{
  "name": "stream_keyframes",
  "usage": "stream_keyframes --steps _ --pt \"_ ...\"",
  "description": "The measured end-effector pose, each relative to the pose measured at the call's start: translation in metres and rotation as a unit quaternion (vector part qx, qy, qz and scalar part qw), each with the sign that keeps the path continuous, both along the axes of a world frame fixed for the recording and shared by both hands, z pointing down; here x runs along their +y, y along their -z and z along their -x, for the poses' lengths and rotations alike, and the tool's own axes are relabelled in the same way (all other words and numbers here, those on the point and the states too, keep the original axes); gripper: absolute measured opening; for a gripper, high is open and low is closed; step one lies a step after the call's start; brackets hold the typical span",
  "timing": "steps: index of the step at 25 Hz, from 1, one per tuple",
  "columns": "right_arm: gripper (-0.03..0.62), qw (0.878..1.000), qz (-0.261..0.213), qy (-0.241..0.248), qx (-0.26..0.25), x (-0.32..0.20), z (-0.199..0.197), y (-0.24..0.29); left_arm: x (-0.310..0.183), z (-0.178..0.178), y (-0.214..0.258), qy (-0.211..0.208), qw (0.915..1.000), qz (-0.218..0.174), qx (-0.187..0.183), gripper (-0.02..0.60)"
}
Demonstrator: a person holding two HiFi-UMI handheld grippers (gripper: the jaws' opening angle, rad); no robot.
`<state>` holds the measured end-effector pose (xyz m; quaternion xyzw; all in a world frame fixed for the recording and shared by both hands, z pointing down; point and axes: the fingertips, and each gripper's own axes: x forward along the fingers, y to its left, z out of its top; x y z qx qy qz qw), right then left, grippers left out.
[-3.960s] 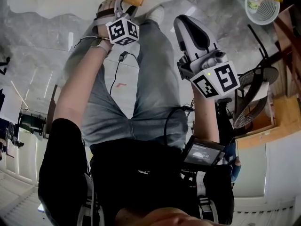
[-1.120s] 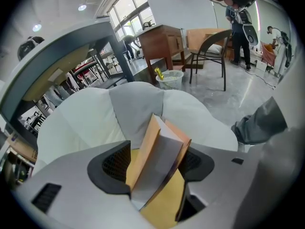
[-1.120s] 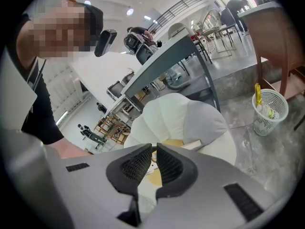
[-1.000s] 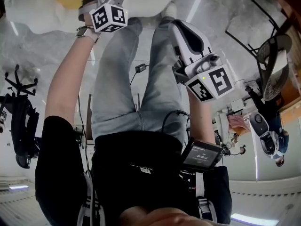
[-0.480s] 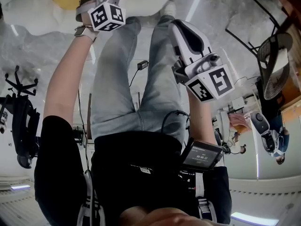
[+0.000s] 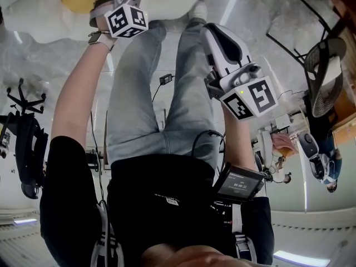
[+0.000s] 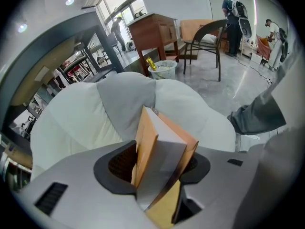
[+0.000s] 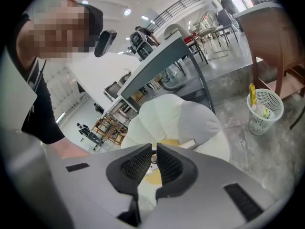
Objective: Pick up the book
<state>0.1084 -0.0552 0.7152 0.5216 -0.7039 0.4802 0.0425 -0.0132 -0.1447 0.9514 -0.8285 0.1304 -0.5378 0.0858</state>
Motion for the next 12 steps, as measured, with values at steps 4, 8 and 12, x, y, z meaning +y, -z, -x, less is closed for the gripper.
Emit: stream_keyframes --steps 4,8,12 --pt "0.048 1.000 -0.002 0.009 0.001 -0.004 -0.006 0.004 -0.005 -0.007 0.004 0.002 1.0000 -0.005 -0.003 0.201" --pt "0.048 1.000 -0.003 0.016 0.005 -0.005 -0.005 0.010 -0.006 -0.006 0.009 0.006 1.0000 -0.004 -0.002 0.190" --pt "0.048 1.000 -0.005 0.027 0.009 -0.006 0.003 0.016 -0.009 0.001 0.018 0.017 0.9998 -0.005 0.003 0.183"
